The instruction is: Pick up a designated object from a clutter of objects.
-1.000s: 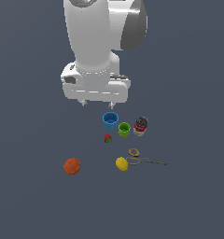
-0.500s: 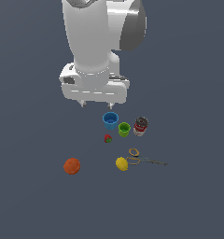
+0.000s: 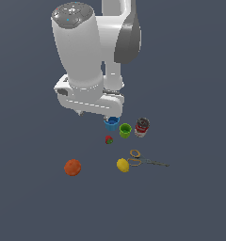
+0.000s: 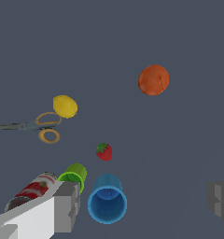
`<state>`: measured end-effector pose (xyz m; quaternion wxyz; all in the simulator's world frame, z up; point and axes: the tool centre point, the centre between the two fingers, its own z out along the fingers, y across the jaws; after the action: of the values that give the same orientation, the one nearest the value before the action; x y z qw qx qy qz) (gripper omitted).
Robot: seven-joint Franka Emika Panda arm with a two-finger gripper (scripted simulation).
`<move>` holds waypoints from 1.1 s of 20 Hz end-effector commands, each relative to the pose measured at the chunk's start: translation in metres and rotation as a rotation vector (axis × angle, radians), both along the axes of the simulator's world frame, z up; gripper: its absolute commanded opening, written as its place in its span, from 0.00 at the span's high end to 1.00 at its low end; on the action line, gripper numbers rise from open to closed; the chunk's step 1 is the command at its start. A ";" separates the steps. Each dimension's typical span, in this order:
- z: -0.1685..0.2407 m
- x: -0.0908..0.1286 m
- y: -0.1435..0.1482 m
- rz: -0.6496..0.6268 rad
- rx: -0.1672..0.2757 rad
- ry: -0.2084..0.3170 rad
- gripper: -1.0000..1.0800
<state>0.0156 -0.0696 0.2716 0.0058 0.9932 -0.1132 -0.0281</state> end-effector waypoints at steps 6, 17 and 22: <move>-0.038 0.037 -0.027 -0.217 0.005 -0.014 0.04; -0.119 0.088 -0.079 -0.592 -0.004 -0.038 0.04; -0.148 0.099 -0.097 -0.710 -0.011 -0.047 0.04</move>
<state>0.1113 -0.1618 0.1320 -0.0019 0.9000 -0.4359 -0.0069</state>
